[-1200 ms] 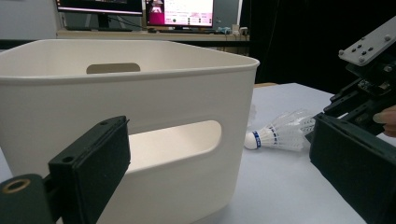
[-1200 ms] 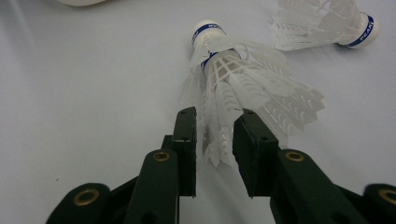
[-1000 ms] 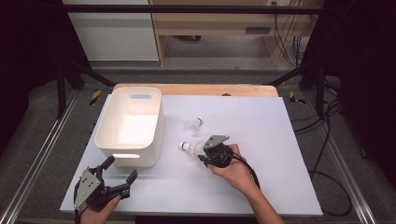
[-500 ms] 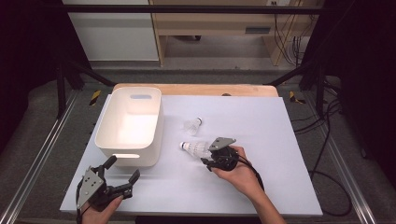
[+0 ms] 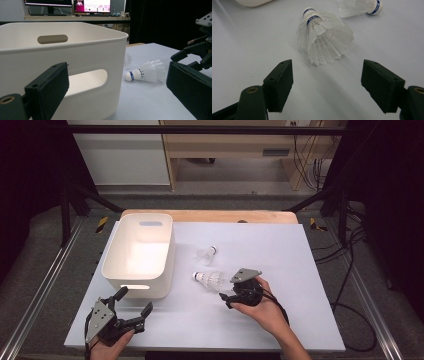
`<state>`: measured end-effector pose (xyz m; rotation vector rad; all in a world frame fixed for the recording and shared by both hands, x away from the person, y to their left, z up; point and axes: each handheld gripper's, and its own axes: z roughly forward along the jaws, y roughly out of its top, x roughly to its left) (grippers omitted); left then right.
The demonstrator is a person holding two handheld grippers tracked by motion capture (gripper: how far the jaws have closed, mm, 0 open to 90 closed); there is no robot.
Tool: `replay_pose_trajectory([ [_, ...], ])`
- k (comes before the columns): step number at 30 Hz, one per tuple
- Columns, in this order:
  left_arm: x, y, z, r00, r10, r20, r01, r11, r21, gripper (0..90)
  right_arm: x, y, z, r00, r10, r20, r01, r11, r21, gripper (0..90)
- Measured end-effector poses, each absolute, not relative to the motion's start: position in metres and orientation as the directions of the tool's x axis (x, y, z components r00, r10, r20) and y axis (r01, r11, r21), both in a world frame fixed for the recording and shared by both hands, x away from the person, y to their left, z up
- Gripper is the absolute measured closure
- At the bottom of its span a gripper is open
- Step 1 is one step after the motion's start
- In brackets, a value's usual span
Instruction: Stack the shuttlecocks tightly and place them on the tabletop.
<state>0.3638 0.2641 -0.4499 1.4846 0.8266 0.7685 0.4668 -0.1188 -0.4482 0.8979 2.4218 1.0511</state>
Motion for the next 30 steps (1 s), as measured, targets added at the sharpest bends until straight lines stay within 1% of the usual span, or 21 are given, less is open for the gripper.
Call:
replay_pose_trajectory([
  [3, 0.362, 0.265, -0.451, 0.524, 0.852, 0.001, 0.055, -0.035, 0.998, 4.5, 0.466, -0.121, -0.443, -0.728, 0.682, -0.068, 0.412, 0.515, 0.752, 22.0],
  [14, 0.363, 0.27, -0.454, 0.518, 0.855, 0.001, 0.053, -0.033, 0.998, 4.5, 0.475, -0.119, -0.415, -0.691, 0.717, -0.091, 0.411, 0.494, 0.766, 17.0],
  [19, 0.364, 0.269, -0.454, 0.52, 0.854, 0.001, 0.053, -0.033, 0.998, 4.4, 0.486, -0.11, -0.401, -0.696, 0.708, -0.119, 0.386, 0.509, 0.77, 14.4],
  [30, 0.365, 0.271, -0.453, 0.521, 0.854, 0.009, 0.047, -0.039, 0.998, 4.3, 0.513, -0.092, -0.387, -0.698, 0.704, -0.13, 0.391, 0.527, 0.754, 11.6],
])
